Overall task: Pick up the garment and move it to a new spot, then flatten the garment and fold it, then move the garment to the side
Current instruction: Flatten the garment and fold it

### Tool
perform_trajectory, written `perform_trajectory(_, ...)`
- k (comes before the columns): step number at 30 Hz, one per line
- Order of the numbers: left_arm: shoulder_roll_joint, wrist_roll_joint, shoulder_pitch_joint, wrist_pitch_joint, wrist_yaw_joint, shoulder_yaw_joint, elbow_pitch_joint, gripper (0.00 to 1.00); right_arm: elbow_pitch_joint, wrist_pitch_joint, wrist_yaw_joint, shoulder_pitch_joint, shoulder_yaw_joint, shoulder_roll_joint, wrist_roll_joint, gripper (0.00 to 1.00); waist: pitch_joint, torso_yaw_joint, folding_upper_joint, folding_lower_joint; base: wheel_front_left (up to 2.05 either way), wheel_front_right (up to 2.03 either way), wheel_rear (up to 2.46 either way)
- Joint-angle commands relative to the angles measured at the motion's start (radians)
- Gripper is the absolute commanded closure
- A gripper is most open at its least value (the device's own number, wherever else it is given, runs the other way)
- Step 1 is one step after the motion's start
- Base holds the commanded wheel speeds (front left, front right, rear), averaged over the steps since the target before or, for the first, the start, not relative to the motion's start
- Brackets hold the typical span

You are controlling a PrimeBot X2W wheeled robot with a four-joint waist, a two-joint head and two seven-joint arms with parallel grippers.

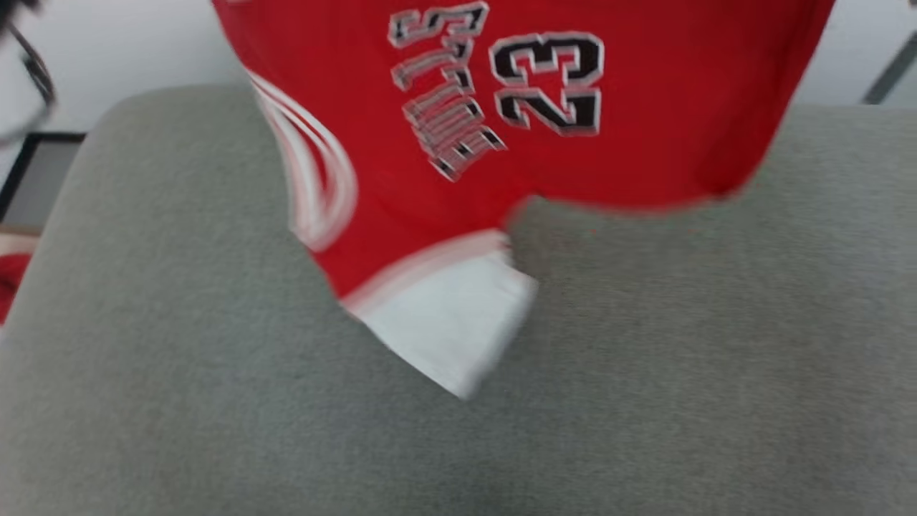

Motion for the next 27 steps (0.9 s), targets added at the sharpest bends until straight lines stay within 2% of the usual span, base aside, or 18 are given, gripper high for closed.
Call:
perform_trajectory(1, -0.010, 0.006, -0.027, -0.014, -0.010, 0.005, 0.027, 1.00, 0.013, -0.023, -0.001, -0.014, -0.011, 0.009, -0.011, 1.00, -0.027, -0.046, -0.0001, 0.0000, 0.00, 0.00, 0.00)
perform_trajectory(9, -0.071, 0.097, -0.231, -0.157, -0.057, -0.001, 0.240, 1.00, 0.089, -0.131, -0.001, -0.089, -0.038, 0.047, -0.044, 1.00, 0.015, -0.097, -0.0001, 0.0000, 0.00, 0.00, 0.00)
perform_trajectory(16, -0.090, 0.142, -0.387, -0.228, -0.096, -0.021, 0.368, 1.00, 0.124, -0.240, -0.001, -0.156, -0.066, 0.052, -0.092, 1.00, 0.130, -0.128, -0.0001, 0.0000, 0.00, 0.00, 0.00)
perform_trajectory(22, -0.102, 0.202, -0.531, -0.327, -0.103, -0.041, 0.469, 1.00, 0.166, -0.406, -0.001, -0.219, -0.098, 0.071, -0.189, 1.00, 0.255, -0.156, -0.0001, 0.0000, 0.00, 0.00, 0.00)
perform_trajectory(27, -0.128, 0.240, -0.650, -0.418, -0.104, -0.053, 0.534, 1.00, 0.214, -0.587, -0.001, -0.276, -0.177, 0.097, -0.318, 1.00, 0.354, -0.168, -0.0001, 0.0000, 0.00, 0.00, 0.00)
